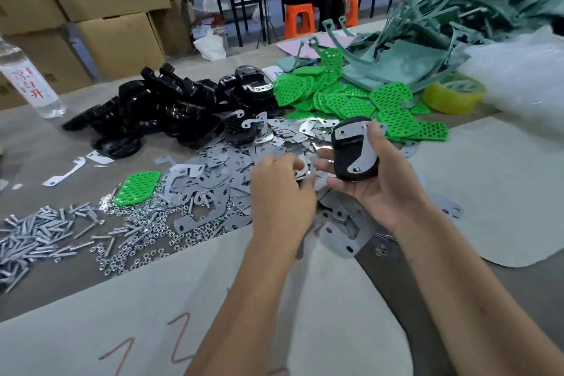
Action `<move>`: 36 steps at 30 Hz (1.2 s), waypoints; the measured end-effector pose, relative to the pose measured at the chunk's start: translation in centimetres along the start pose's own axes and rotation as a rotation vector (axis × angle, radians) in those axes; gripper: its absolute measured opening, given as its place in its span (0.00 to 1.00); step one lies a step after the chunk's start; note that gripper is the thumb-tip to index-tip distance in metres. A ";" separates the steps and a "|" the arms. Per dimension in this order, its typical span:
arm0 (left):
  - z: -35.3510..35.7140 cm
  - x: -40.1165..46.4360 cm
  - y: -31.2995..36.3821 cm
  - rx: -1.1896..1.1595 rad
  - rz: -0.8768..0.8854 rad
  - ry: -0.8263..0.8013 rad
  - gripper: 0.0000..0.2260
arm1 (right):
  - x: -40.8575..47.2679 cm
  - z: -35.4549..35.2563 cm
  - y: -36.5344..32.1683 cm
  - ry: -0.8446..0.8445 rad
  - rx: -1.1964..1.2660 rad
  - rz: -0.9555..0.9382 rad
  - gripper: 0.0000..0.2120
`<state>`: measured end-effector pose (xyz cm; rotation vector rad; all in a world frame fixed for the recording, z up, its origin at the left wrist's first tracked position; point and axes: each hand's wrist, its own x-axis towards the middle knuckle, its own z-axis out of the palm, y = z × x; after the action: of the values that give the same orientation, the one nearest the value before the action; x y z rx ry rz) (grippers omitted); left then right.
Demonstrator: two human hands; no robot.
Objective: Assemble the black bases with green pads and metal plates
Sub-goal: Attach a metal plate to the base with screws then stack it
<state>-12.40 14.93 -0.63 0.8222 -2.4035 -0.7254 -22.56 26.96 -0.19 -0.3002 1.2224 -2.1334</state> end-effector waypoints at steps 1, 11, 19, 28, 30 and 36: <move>-0.2 -0.1 -0.6 0.097 0.008 0.051 0.11 | -0.1 -0.1 0.0 -0.004 0.012 -0.003 0.28; -3.2 1.3 -3.8 0.257 -0.080 0.050 0.12 | -0.4 1.8 0.2 0.004 -0.109 -0.016 0.28; -6.7 2.0 -6.2 -0.306 -0.135 0.401 0.16 | 0.0 5.7 0.6 0.071 -0.133 -0.038 0.20; -10.1 1.0 -11.0 -1.163 -0.524 0.287 0.15 | 1.4 12.4 4.5 -0.005 -0.223 0.067 0.13; -10.7 0.7 -11.9 -1.208 -0.498 0.299 0.11 | 1.4 13.4 5.8 -0.054 -0.222 0.093 0.15; -11.2 0.5 -13.1 -1.057 -0.469 0.450 0.10 | 1.1 13.9 8.3 -0.128 -0.227 0.132 0.18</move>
<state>-0.87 2.18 -0.33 0.9104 -1.1403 -1.5725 -13.04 13.76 0.24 -0.4347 1.3717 -1.8375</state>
